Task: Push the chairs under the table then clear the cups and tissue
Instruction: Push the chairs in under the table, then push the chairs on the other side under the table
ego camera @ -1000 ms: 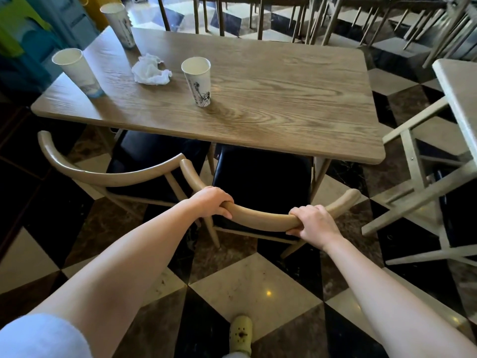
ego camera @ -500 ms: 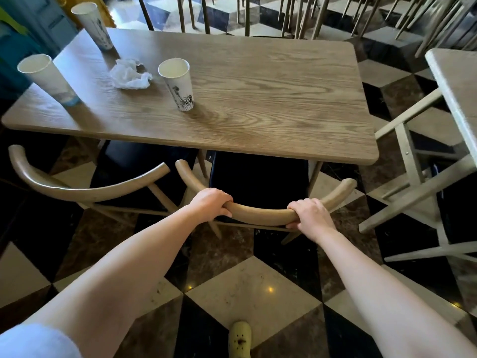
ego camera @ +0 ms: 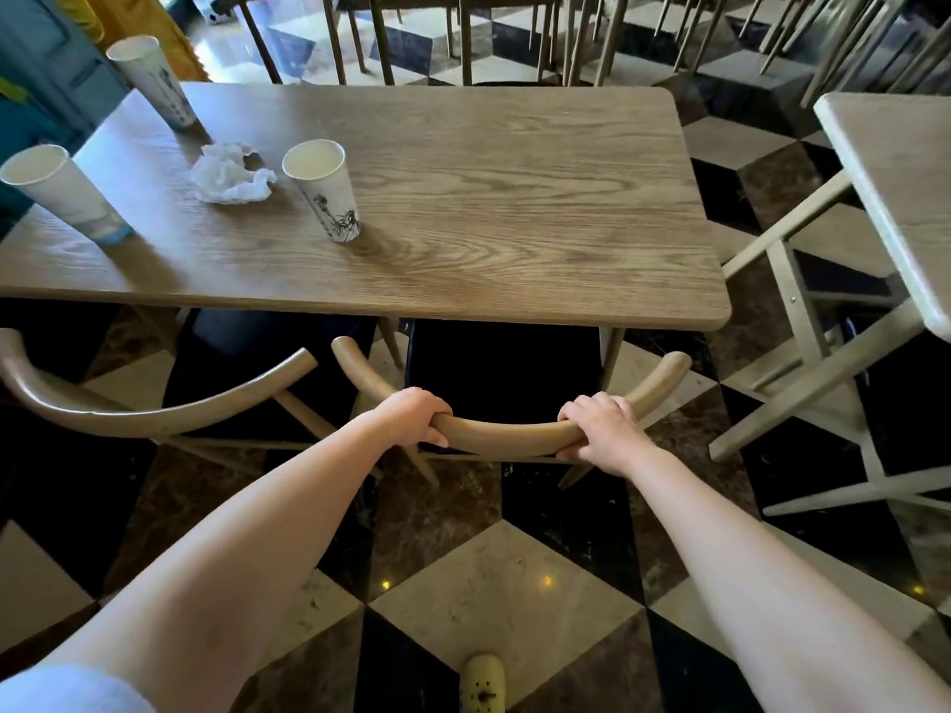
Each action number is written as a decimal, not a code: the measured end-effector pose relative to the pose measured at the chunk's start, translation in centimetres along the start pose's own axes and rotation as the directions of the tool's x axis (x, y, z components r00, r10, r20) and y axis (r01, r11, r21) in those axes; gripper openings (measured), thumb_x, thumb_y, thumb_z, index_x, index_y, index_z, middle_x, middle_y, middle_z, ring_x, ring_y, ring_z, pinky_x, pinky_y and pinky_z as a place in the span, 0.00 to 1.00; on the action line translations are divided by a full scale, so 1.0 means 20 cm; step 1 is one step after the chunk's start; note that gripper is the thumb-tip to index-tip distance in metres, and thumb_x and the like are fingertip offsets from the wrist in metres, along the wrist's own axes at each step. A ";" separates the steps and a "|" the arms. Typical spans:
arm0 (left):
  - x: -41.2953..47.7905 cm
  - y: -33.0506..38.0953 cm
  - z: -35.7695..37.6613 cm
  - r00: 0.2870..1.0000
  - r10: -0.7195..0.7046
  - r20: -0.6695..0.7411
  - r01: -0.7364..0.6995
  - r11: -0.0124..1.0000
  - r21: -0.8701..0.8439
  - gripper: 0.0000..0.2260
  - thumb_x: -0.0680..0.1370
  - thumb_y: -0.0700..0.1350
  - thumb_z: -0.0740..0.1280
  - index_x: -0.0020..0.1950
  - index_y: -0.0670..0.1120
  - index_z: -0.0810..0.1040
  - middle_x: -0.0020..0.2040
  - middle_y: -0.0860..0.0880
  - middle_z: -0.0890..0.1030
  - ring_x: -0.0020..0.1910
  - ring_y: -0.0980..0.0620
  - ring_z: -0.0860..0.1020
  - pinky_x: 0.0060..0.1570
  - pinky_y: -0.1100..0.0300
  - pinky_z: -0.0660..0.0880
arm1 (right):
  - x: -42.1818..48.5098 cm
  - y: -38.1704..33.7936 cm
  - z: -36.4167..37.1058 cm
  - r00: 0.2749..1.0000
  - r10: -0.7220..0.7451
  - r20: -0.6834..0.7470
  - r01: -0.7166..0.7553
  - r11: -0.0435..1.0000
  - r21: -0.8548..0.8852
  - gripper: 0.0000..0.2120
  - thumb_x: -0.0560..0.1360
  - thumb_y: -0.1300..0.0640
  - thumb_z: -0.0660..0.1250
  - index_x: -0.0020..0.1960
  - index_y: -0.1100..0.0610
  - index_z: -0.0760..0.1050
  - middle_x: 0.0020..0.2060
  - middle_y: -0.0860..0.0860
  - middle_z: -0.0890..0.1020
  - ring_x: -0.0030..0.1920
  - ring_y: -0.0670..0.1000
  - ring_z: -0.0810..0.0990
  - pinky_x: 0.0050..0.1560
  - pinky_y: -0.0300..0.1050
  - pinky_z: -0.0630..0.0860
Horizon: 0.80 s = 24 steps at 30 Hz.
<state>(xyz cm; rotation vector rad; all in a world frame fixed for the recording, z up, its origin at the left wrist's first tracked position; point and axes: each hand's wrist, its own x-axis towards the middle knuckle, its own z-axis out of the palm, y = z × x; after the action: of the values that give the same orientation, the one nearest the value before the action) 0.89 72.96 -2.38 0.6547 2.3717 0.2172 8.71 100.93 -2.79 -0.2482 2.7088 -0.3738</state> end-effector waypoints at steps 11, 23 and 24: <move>-0.02 0.19 0.10 0.966 -0.219 -0.136 0.237 0.961 0.140 0.26 0.73 0.56 0.69 0.68 0.49 0.71 0.64 0.45 0.75 0.69 0.42 0.66 0.75 0.44 0.45 | -0.02 0.03 0.03 0.998 0.020 -0.060 -0.014 0.995 0.100 0.22 0.74 0.37 0.62 0.62 0.49 0.73 0.63 0.51 0.72 0.67 0.55 0.65 0.72 0.52 0.55; 0.05 0.71 0.18 0.939 -0.340 -0.056 0.341 0.940 0.001 0.25 0.79 0.52 0.60 0.74 0.47 0.60 0.70 0.42 0.67 0.71 0.38 0.62 0.66 0.26 0.41 | -0.35 0.26 0.15 0.989 0.083 -0.123 -0.063 0.985 0.158 0.35 0.80 0.53 0.57 0.76 0.43 0.37 0.77 0.46 0.36 0.77 0.54 0.38 0.75 0.54 0.38; 0.07 0.77 0.19 0.929 -0.365 -0.060 0.365 0.931 -0.004 0.24 0.79 0.52 0.60 0.73 0.47 0.62 0.70 0.42 0.68 0.70 0.37 0.62 0.66 0.25 0.42 | -0.37 0.31 0.13 0.995 0.057 -0.078 -0.040 0.978 0.205 0.34 0.80 0.52 0.58 0.77 0.44 0.40 0.77 0.45 0.37 0.77 0.52 0.41 0.76 0.51 0.41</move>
<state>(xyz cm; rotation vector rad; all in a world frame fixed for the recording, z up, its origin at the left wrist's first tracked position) 8.50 86.86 -1.13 0.2009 2.4997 0.0647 15.77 107.96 -4.21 -0.1105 2.7249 -0.6559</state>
